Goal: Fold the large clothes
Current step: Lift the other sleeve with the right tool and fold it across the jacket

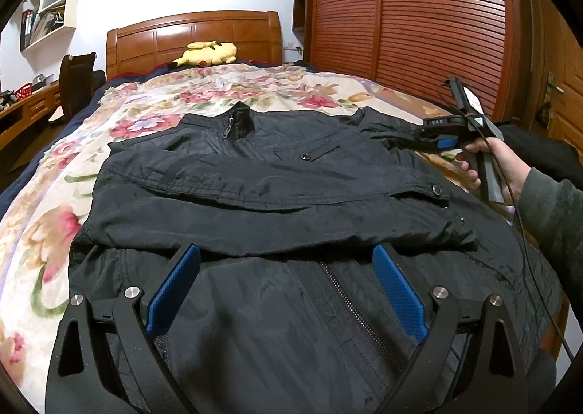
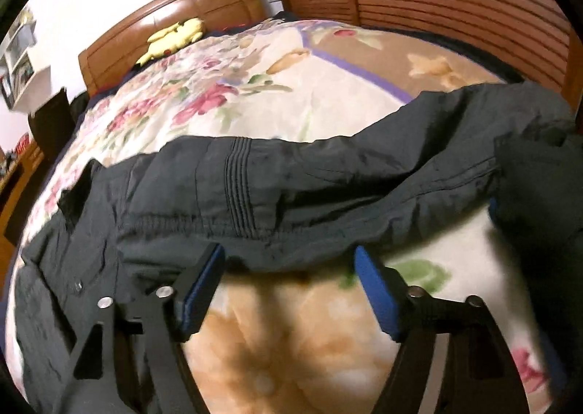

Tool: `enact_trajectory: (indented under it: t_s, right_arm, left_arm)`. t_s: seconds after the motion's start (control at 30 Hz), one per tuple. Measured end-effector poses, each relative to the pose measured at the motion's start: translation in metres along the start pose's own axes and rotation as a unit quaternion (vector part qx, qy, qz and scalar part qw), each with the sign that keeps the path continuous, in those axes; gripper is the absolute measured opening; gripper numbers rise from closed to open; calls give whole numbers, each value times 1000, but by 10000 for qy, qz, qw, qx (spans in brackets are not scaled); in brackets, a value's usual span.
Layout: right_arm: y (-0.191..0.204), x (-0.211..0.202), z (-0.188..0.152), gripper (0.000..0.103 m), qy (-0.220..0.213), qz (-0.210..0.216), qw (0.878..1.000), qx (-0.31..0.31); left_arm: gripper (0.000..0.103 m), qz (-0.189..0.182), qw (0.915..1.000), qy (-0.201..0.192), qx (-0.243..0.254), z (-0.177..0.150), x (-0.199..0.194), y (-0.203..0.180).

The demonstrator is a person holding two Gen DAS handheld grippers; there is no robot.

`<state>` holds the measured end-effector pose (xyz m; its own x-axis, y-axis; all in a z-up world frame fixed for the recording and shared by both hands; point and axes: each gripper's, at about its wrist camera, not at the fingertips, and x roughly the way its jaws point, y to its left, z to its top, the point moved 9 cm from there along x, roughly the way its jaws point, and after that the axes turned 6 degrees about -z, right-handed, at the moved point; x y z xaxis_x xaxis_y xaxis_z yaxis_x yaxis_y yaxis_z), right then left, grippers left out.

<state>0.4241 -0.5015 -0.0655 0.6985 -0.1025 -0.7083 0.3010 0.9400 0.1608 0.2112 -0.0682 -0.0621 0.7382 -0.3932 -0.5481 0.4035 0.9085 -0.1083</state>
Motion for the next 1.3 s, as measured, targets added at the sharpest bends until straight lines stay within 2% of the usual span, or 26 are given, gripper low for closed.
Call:
enact_trajectory:
  t_s: [0.13, 0.2, 0.23, 0.27, 0.3, 0.37, 0.43, 0.5, 0.6, 0.7, 0.87, 1.0, 1.13, 1.3]
  right_arm:
    - [-6, 15, -3, 77, 165, -378, 9991, 66]
    - [-6, 21, -4, 76, 211, -717, 9971, -141]
    - [-3, 22, -2, 69, 168, -772, 9966, -240]
    - [2, 21, -1, 53, 123, -737, 9965, -375]
    - [8, 19, 0, 46, 95, -753, 9958, -518]
    - [19, 14, 5, 17, -23, -949, 9910, -941]
    - [29, 4, 11, 7, -215, -1006, 9866, -1264]
    - [38, -14, 22, 6, -631, -1136, 9812, -1428]
    - [57, -51, 38, 5, -1196, -1011, 9768, -1462]
    - [88, -82, 40, 5, -1477, -790, 9689, -1821]
    - [142, -127, 11, 5, -1698, -98, 9562, -2383]
    - [171, -150, -34, 5, -1525, 556, 9456, -2820]
    - [172, -155, -64, 5, -1183, 675, 9462, -2936]
    - [157, -156, -76, 5, -827, 837, 9494, -2913]
  left_arm:
    - [96, 3, 10000, 26, 2, -1, 0, 0]
    - [96, 4, 10000, 35, 8, -2, 0, -1]
    - [96, 4, 10000, 39, 15, -2, 1, -1]
    - [96, 4, 10000, 45, 21, -2, 1, -2]
    - [96, 5, 10000, 52, 26, -2, 1, -2]
    - [96, 12, 10000, 70, 35, -2, 2, -2]
    - [96, 27, 10000, 83, 43, -3, 2, -2]
    - [96, 33, 9999, 77, 55, -3, 2, -3]
    - [96, 57, 10000, 41, 60, -2, 0, -3]
    - [96, 64, 10000, -37, 50, 0, -3, -2]
    - [96, 94, 9999, -53, 56, 0, -5, -1]
    - [96, 125, 9999, -90, 54, 0, -8, 0]
    - [96, 148, 9999, -86, 25, 0, -7, 2]
    - [96, 179, 9998, -115, 55, 1, -9, 2]
